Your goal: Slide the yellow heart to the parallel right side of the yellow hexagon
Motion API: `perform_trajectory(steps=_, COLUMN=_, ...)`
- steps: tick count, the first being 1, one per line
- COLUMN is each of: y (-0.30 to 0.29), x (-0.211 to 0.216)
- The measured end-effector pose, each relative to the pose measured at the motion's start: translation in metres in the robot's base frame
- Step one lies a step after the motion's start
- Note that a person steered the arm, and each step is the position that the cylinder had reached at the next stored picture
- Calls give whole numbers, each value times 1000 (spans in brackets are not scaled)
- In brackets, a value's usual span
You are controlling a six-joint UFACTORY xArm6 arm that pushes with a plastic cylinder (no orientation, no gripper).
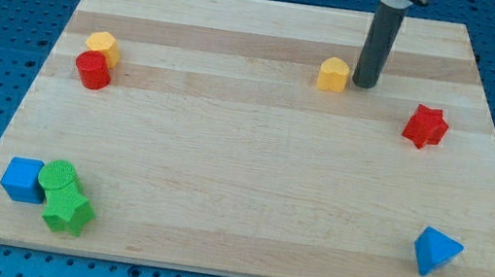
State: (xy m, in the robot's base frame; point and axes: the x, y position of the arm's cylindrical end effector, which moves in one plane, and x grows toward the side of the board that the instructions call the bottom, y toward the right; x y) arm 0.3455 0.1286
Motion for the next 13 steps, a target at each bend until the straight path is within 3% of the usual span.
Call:
perform_trajectory(steps=2, y=-14, x=0)
perform_trajectory(steps=13, y=-267, x=0)
